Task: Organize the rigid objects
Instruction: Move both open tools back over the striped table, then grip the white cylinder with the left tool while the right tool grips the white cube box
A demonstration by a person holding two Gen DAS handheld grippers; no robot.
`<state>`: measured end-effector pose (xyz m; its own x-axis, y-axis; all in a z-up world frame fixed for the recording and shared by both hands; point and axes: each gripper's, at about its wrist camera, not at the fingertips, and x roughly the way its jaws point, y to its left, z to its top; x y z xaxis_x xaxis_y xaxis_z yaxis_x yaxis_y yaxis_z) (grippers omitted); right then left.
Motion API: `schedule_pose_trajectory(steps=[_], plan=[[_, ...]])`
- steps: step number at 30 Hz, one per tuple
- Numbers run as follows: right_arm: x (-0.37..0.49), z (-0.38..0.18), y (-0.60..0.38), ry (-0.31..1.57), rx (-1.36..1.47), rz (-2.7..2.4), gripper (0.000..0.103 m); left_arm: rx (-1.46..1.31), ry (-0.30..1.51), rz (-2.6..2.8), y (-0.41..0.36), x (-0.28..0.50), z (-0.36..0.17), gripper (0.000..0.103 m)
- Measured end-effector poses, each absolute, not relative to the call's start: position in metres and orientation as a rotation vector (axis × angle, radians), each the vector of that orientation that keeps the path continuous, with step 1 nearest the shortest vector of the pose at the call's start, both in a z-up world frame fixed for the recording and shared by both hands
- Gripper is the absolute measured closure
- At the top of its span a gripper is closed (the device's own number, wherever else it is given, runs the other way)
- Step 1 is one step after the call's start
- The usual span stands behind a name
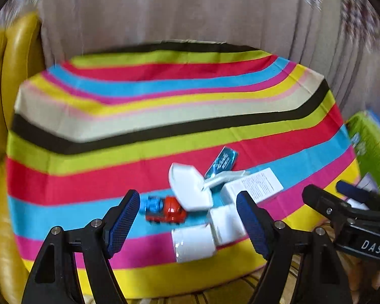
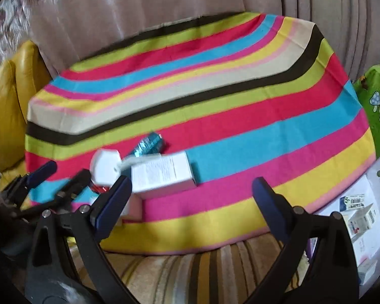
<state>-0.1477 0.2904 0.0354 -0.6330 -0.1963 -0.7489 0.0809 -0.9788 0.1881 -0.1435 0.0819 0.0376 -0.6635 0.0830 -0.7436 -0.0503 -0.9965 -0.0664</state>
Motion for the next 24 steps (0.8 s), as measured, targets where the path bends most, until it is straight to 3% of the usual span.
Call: schedule_pose_trajectory(steps=[7,11,24], plan=[[-0.151,0.02,0.29,-0.215,1.316,-2.665,0.006,-1.34,-0.18,2.699,0.063,-0.133,0.021,0.026],[-0.154,0.004,0.29,-0.21,1.391,-2.615,0.011,-1.411,-0.153,2.658,0.068,-0.134,0.012,0.027],[-0.156,-0.002,0.286,-0.188,1.419,-2.582,0.011,-1.57,-0.062,2.565,0.081,-0.142,-0.015,0.028]])
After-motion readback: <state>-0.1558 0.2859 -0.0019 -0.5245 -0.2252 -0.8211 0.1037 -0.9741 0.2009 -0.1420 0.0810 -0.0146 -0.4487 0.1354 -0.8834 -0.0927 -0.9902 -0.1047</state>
